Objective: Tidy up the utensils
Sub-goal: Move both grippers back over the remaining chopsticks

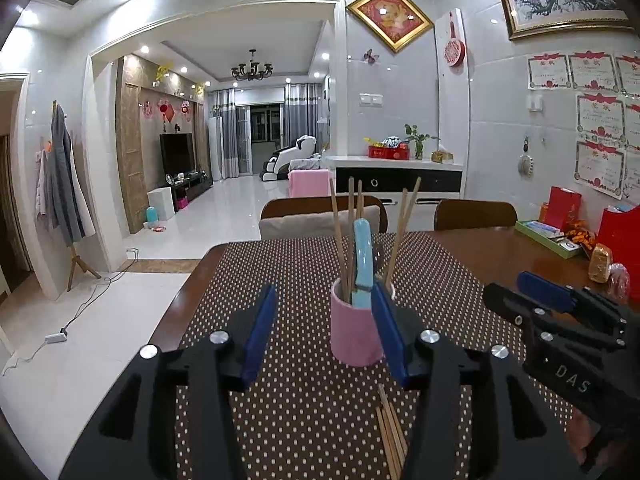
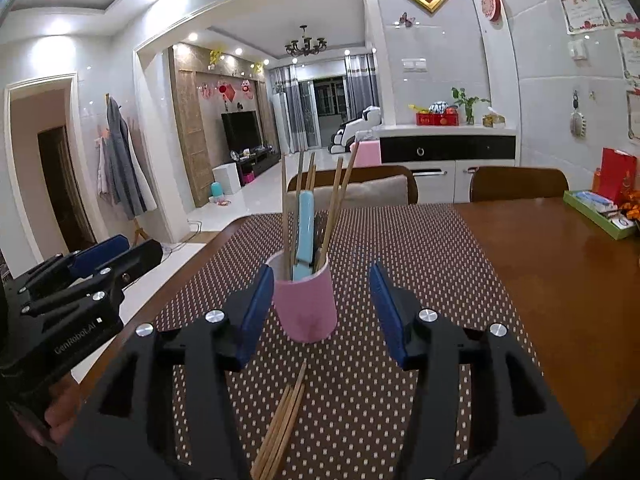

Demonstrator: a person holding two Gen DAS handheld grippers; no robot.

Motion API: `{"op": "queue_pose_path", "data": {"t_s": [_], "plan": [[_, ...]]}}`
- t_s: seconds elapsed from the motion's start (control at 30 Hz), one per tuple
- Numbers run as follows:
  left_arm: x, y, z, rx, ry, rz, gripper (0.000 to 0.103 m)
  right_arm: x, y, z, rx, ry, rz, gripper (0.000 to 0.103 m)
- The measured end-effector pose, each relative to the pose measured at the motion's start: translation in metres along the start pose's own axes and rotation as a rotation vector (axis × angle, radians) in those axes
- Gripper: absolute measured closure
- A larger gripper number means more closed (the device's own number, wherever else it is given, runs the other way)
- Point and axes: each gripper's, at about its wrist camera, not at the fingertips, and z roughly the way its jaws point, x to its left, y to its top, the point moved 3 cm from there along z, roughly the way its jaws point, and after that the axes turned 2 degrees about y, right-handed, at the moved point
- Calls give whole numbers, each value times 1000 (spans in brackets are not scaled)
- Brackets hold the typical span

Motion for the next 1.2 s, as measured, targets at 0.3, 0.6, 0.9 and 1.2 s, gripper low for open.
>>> {"op": "queue_pose_path", "data": {"t_s": [0.3, 0.6, 0.9, 1.2], "plan": [[2, -43, 2, 97, -23, 0, 46, -1, -41, 7, 127, 12, 14, 44], [13, -83, 23, 219, -35, -37, 46, 3, -85, 27, 269, 20, 3, 42], [17, -123, 39, 340, -37, -43, 43, 9, -129, 53, 446, -2, -57, 40], [15, -150, 51, 438, -42, -44, 40, 14, -146, 70, 533, -34, -70, 40]]}}
